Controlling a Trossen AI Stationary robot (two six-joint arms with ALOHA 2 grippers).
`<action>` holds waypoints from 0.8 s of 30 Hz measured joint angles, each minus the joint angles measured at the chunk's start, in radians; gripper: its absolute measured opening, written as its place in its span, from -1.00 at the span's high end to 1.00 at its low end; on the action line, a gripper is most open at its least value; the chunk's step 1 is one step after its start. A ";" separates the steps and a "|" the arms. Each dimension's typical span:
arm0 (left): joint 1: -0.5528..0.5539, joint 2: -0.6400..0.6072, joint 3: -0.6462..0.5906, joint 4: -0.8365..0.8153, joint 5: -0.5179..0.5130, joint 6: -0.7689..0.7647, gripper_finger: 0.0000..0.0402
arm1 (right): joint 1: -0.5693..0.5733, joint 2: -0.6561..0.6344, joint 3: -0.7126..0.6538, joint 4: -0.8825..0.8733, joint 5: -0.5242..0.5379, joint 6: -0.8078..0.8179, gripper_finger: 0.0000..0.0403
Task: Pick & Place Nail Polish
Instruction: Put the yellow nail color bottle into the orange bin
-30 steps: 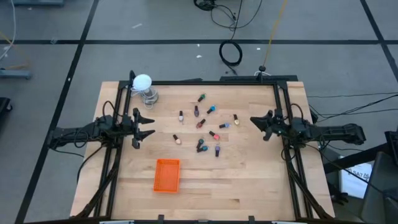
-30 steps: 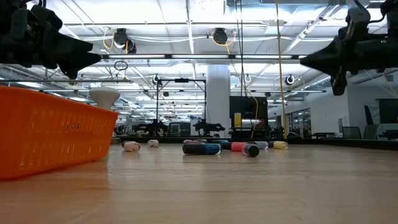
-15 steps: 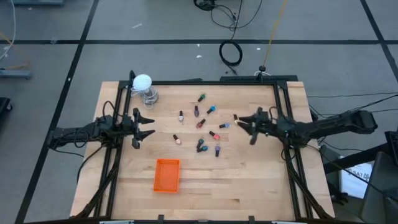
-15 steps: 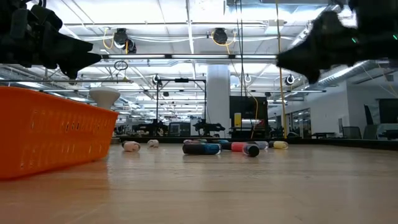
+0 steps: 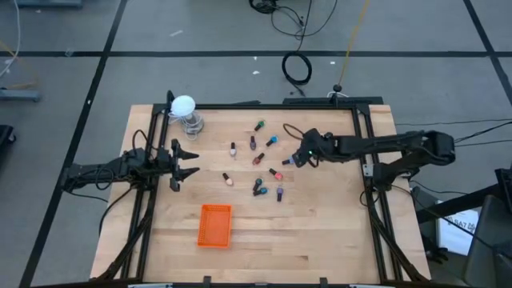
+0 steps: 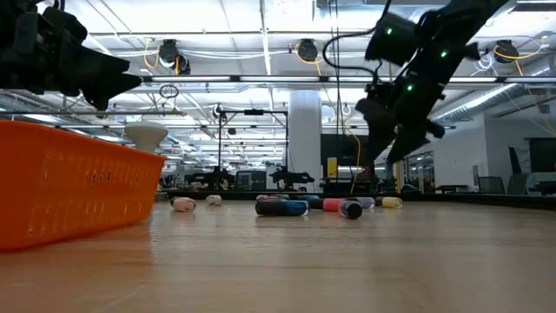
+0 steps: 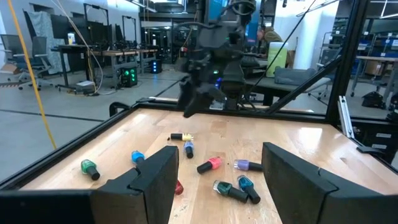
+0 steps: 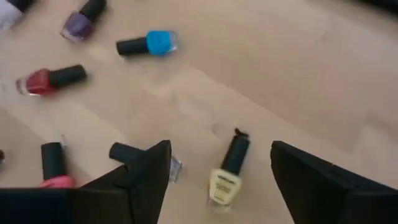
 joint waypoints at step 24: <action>0.000 0.000 0.000 0.000 0.001 0.000 -0.13 | -0.118 0.258 0.002 0.105 -0.117 -0.050 -0.17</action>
